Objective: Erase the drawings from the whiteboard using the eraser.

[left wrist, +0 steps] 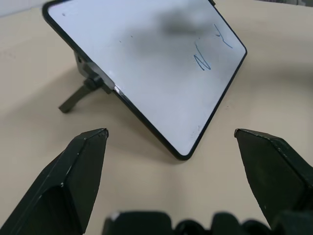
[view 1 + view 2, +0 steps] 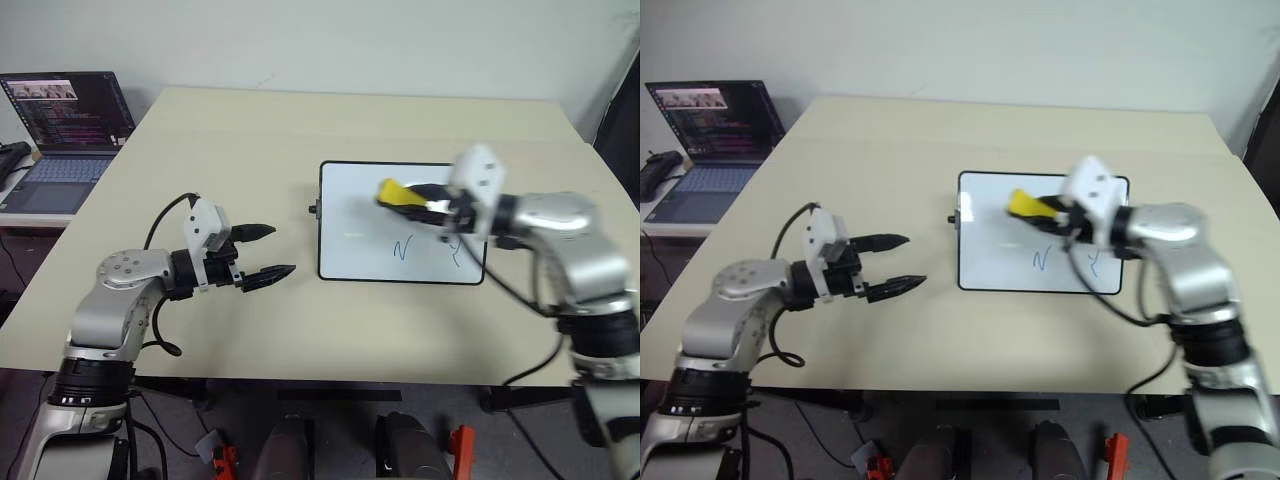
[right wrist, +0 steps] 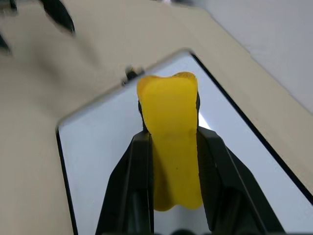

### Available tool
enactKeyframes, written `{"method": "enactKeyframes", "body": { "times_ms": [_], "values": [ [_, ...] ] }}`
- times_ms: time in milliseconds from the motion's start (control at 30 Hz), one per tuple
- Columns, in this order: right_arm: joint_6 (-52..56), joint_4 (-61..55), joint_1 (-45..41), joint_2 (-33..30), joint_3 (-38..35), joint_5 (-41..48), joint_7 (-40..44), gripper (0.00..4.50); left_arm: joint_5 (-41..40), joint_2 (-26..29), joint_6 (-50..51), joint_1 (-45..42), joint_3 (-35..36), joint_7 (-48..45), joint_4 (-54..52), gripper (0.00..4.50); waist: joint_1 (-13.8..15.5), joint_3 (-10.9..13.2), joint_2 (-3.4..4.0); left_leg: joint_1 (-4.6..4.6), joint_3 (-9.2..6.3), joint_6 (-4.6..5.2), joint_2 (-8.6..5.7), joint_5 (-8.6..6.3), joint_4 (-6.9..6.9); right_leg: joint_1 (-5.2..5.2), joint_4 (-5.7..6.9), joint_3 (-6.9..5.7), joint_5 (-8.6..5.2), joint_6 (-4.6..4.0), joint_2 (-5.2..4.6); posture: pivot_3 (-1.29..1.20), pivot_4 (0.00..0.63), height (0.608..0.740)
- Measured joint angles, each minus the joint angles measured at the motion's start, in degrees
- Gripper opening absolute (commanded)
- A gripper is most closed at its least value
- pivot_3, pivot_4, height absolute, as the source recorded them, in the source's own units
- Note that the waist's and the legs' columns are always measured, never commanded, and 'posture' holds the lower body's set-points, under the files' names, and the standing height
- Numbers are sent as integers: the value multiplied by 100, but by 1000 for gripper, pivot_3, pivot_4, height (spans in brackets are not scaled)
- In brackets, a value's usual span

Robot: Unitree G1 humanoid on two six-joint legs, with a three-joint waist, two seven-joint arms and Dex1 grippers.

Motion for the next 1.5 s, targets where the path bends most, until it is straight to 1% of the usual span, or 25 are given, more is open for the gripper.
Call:
{"method": "enactKeyframes", "body": {
  "times_ms": [33,133,267,400,700,933,1367,1500],
  "values": [
    [8,46,298,-347,-127,20,147,851,21,5,-27,-98,7,-5,72,4500,2,0,0,0,1,0,0,0,0,0,1,0,0,1,1,0,150,740],
    [-126,332,928,-874,-332,-15,352,851,90,-20,-112,-305,-40,-37,186,4500,-34,1,0,3,7,1,2,0,3,1,7,5,-1,1,3,0,150,740],
    [-374,681,1490,-1275,-816,-7,440,851,182,-16,-193,-408,-170,-218,282,4500,-116,3,4,21,36,1,6,1,4,1,19,32,-1,3,6,0,150,740],
    [-638,755,1701,-1488,-1191,42,501,851,352,56,-270,-405,-256,-387,307,4500,-147,3,4,31,37,1,10,1,5,8,22,34,-2,4,11,0,150,740],
    [-757,815,1760,-1502,-1221,70,527,851,375,79,-328,-434,-255,-498,332,4500,-117,4,3,32,35,1,7,1,10,14,21,35,-4,8,8,0,150,740],
    [-912,1043,1458,-1470,-1104,48,454,851,374,78,-333,-455,-249,-495,332,4500,-112,4,3,33,35,1,8,1,11,14,22,34,-4,7,9,0,150,740],
    [-1034,1123,1358,-1420,-918,37,396,851,374,78,-329,-456,-245,-500,325,4500,-96,4,3,33,35,1,7,1,13,14,27,35,-3,7,8,0,150,740],
    [-1136,1109,1109,-1197,-900,53,326,851,375,79,-327,-459,-246,-504,324,4500,-100,4,3,35,35,1,7,1,15,14,31,35,-3,7,9,0,150,740]
  ]
}}
